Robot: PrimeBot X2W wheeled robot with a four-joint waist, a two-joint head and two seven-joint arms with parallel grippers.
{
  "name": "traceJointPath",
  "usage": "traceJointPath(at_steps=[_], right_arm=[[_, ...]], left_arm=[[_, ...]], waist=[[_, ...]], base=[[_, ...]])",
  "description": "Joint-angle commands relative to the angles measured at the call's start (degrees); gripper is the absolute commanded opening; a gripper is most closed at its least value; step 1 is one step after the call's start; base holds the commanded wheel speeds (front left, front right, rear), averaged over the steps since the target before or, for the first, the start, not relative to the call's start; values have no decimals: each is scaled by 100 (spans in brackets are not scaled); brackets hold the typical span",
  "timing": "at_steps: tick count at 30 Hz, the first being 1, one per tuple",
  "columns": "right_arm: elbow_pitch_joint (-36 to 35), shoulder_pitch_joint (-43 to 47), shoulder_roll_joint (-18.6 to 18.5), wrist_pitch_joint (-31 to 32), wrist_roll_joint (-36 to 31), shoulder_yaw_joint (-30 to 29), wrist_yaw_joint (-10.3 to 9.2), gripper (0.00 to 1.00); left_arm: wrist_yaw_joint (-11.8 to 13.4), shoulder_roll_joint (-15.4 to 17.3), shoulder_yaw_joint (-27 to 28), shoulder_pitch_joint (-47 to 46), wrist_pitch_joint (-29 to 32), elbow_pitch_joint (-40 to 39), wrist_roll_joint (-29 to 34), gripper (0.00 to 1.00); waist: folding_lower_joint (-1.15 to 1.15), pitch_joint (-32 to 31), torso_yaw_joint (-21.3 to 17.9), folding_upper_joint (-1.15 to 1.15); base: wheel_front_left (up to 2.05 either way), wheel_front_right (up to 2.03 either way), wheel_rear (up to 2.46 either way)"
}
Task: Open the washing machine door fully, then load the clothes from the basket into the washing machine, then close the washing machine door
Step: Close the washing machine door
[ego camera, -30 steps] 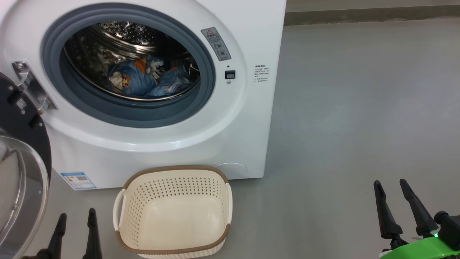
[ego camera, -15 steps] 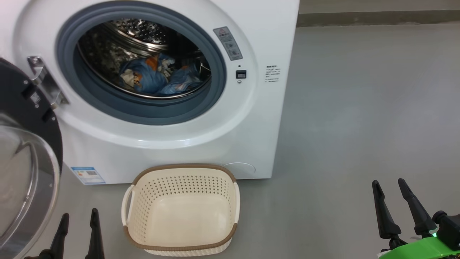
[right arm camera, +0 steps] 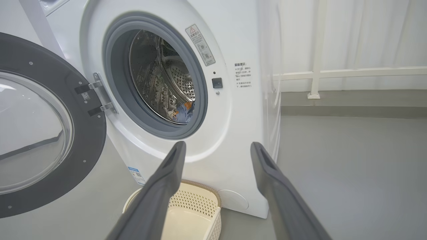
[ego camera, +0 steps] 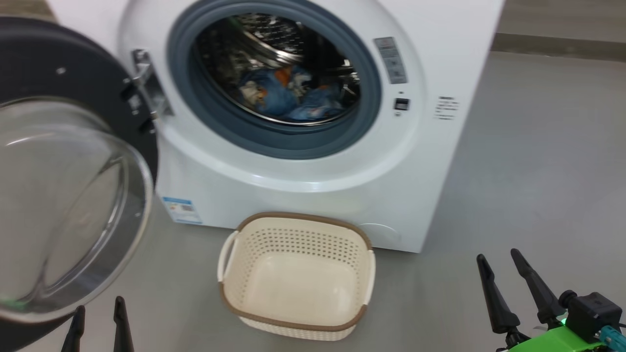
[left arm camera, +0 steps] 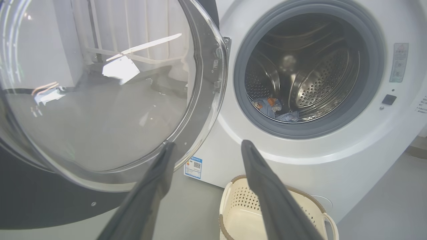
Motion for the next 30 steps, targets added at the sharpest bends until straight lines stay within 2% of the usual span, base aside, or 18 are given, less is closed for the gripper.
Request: traceJointPath(at_steps=[1, 9, 13, 21, 30], right_arm=[[-116, -221, -123, -29, 16, 180, 43, 100], [-96, -324, -87, -29, 32, 383, 43, 100], [-105, -288, -69, -29, 24, 378, 43, 100], [-117, -271, -47, -29, -2, 378, 43, 100], [-101, -319, -57, -29, 10, 445, 43, 100]], left_arm=[[4, 49, 214, -52, -33, -154, 57, 100], [4, 2, 212, -57, -33, -139, 88, 100], [4, 0, 167, -67, -33, -120, 93, 100], [4, 10, 189, -123, -33, -89, 44, 100], [4, -12, 270, -89, -33, -143, 15, 100]], waist=[[0, -37, 566, 0], [0, -83, 1458, 0], [0, -101, 1707, 0], [0, -57, 1950, 0], [0, -16, 1989, 0]], base=[[0, 0, 0], [0, 0, 0], [0, 0, 0], [0, 0, 0], [0, 0, 0]])
